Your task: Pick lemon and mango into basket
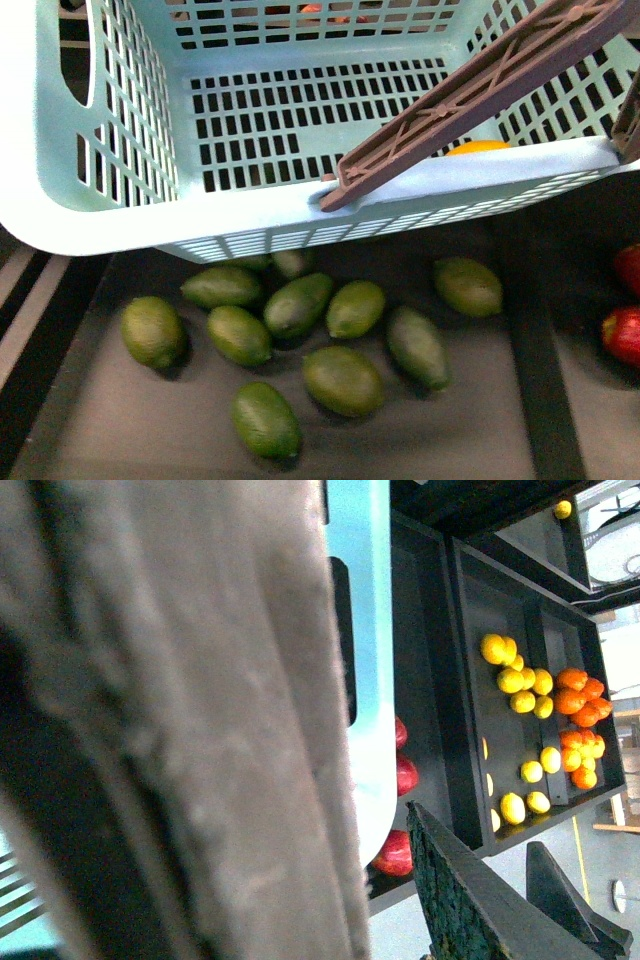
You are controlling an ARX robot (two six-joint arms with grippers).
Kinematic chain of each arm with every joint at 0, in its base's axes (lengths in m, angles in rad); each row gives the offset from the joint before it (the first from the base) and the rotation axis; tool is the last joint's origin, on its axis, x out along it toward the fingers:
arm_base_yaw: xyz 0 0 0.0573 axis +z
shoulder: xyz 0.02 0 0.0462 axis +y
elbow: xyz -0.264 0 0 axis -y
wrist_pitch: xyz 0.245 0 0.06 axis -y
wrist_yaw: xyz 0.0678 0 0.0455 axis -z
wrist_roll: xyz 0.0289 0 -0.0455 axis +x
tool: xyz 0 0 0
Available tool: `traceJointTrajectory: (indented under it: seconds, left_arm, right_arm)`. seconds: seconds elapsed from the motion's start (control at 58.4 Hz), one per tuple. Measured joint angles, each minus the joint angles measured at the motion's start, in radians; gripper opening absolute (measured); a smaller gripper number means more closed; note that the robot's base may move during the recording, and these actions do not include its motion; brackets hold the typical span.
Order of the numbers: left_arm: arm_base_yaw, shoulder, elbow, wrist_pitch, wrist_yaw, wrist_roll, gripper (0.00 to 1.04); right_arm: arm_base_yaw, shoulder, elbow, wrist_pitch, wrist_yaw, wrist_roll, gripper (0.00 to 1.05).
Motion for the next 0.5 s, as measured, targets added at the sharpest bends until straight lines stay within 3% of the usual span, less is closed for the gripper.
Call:
traceJointTrajectory:
  seconds: [0.497]
  left_arm:
    - [0.000,0.000,0.000,0.000,0.005,-0.001,0.27]
  right_arm:
    - [0.000,0.001,-0.003,0.000,-0.001,0.000,0.96]
